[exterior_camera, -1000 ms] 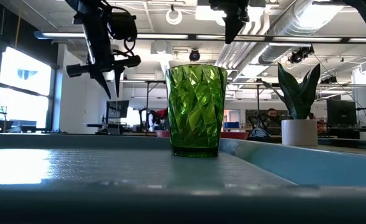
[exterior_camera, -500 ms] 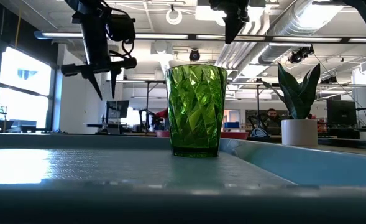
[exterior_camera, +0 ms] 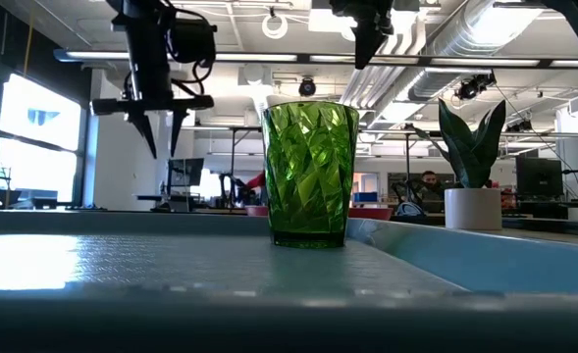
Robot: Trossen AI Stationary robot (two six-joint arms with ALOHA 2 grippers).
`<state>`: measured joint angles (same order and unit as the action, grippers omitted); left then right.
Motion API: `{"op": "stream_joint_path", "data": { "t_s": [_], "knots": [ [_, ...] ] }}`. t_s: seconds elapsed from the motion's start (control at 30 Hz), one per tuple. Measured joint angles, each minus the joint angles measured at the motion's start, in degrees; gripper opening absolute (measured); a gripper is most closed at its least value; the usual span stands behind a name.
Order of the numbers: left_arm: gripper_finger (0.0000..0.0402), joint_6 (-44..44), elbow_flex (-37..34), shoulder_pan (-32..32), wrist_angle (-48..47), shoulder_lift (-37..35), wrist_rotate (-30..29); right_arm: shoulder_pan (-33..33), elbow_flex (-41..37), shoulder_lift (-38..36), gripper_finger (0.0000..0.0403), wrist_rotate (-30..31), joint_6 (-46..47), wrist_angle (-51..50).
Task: Pick and place plate/cup/fork/spoon on tray
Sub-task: Put the orange fork on the blue serving tray to the bottom left of the green glass
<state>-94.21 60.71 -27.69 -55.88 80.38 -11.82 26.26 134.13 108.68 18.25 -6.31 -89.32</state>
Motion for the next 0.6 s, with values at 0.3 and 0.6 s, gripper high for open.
{"op": "stream_joint_path", "data": {
  "t_s": [0.3,0.6],
  "knots": [
    [0.0108,-8.68,0.00,2.06,-0.04,0.00,-0.53,0.00,-0.01,0.00,0.0074,0.00,-0.12,0.00],
    [0.0108,-12.75,0.02,4.52,-3.00,3.15,3.07,0.00,-0.01,0.00,0.0074,-0.01,-0.12,0.00]
  ]
}}
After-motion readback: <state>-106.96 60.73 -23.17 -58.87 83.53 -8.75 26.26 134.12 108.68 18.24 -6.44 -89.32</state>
